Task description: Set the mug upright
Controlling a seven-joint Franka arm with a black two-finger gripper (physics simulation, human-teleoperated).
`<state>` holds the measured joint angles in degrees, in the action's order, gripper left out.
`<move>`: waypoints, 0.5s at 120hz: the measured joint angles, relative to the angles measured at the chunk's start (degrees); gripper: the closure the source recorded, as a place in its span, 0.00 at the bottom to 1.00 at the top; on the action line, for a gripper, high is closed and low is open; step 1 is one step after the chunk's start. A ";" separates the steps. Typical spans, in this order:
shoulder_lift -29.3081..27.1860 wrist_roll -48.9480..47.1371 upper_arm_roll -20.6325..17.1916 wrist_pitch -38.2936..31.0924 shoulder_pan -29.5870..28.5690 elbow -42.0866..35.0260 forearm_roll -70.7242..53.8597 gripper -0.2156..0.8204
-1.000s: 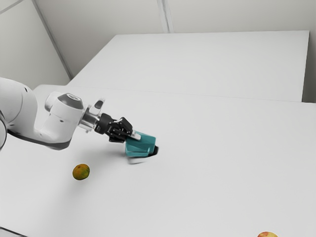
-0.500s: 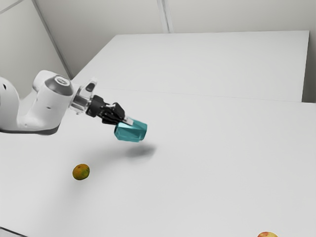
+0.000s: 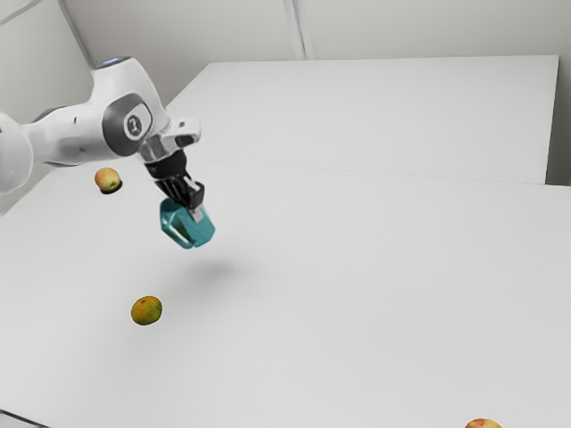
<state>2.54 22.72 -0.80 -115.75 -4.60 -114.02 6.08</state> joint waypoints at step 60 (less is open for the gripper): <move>7.60 -10.38 -0.85 -3.28 0.82 -0.52 -2.75 0.96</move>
<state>10.13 12.33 -1.66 -119.04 -3.78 -114.55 3.34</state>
